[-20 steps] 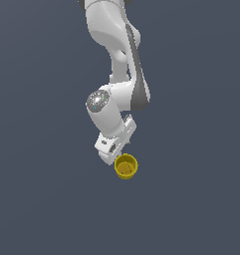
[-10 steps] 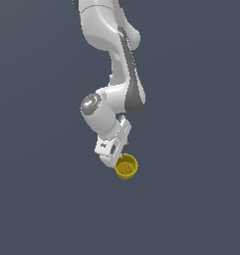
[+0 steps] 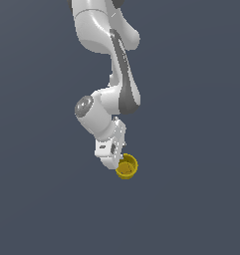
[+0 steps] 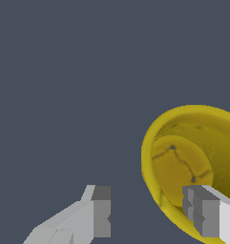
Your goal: Pick up the object and move it to a goal position.
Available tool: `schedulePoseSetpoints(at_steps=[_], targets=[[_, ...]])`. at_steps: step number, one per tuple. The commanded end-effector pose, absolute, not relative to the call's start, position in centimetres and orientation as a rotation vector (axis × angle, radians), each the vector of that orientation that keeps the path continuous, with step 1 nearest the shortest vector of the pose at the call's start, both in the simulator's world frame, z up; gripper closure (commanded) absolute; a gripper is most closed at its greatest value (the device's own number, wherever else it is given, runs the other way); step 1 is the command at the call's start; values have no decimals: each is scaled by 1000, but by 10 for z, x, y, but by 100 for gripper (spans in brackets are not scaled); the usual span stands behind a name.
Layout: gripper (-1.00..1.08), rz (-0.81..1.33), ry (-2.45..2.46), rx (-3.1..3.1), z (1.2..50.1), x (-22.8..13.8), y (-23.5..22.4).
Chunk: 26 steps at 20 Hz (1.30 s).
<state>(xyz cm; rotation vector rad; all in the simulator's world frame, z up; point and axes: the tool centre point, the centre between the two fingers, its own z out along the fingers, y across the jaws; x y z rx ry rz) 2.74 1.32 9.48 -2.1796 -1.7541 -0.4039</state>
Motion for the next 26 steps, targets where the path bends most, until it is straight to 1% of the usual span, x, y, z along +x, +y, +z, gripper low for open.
schedulePoseSetpoints(at_steps=[1,13,26], targets=[[-20,-441,-1805,-2129,95,29,12],[-20,-571,-1966,-1960,96,34,8],[-20,-594,-1993,-1930,91,36,10]])
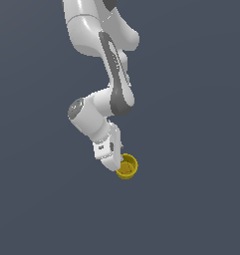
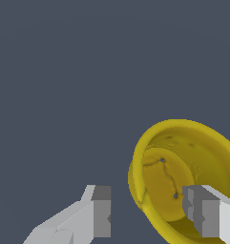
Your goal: Pick up the object and move it to a goal position.
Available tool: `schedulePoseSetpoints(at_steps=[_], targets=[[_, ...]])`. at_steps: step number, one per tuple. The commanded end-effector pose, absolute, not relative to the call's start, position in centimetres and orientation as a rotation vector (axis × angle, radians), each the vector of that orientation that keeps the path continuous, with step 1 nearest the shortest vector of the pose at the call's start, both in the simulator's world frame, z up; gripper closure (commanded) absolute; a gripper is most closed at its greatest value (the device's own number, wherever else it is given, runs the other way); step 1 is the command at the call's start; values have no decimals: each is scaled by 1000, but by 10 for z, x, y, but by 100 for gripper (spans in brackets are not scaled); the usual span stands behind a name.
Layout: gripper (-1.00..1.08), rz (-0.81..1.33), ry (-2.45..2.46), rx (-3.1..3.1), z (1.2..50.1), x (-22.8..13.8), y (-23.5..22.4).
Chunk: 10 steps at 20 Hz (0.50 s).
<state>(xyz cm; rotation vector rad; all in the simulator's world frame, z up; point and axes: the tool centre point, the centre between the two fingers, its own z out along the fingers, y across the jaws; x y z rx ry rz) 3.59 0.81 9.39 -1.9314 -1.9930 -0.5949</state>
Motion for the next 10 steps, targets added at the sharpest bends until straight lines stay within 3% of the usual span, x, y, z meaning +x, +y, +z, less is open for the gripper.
schedulePoseSetpoints(at_steps=[1,8,9,10], targets=[[-20,-595,-1994,-1929,88,36,12],[-20,-596,-1996,-1927,71,37,22],[108,-596,-1996,-1927,71,37,22],[108,-596,-1996,-1927,71,37,22]])
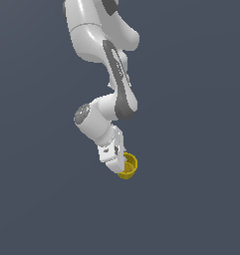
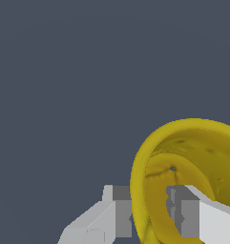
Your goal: Pick up the object and move it to a goal position.
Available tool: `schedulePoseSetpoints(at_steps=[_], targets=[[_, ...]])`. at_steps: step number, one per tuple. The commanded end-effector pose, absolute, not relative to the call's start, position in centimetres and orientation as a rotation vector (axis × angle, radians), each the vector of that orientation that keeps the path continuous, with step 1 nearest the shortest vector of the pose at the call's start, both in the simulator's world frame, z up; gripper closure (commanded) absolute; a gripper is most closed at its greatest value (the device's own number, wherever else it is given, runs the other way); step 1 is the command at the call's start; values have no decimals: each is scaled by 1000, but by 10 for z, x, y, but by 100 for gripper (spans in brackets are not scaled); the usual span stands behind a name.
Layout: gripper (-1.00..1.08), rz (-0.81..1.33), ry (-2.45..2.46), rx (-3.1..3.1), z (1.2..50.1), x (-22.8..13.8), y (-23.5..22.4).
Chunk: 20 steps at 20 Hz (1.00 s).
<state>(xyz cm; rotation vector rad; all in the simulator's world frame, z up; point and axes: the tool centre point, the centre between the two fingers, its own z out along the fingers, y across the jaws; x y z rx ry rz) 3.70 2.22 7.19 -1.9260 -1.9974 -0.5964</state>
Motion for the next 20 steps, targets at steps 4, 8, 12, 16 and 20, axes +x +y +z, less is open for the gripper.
schedulePoseSetpoints(at_steps=[4,8,12,16,20], targets=[[108,-596,-1996,-1927,71,37,22],[108,-596,-1996,-1927,71,37,22],[108,-597,-1999,-1926,75,37,21],[108,-597,-1999,-1926,87,37,16],[108,-595,-1999,-1927,110,36,6]])
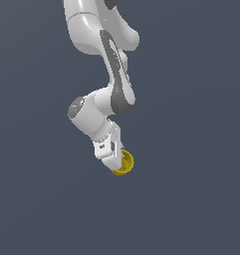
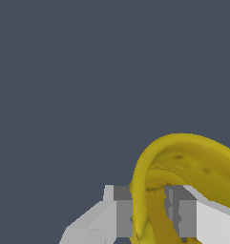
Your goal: Pick up the object and move it to a goal position.
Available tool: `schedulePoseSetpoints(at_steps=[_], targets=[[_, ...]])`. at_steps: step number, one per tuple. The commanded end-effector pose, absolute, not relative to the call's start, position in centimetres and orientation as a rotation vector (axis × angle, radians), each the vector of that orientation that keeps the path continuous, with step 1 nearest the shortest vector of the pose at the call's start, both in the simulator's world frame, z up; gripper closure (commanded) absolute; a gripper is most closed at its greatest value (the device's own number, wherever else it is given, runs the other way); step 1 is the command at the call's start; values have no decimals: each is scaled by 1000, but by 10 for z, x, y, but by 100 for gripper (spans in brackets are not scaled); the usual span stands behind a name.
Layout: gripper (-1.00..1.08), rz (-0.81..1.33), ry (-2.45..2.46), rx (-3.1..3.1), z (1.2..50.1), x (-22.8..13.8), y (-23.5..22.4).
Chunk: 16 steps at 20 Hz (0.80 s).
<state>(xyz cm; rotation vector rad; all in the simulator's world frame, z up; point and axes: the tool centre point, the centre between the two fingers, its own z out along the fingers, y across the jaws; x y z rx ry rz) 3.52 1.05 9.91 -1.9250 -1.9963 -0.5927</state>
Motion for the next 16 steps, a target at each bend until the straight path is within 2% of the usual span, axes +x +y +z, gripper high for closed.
schedulePoseSetpoints(at_steps=[1,16], targets=[[108,-595,-1999,-1927,117,36,3],[108,-593,-2000,-1926,265,34,-59]])
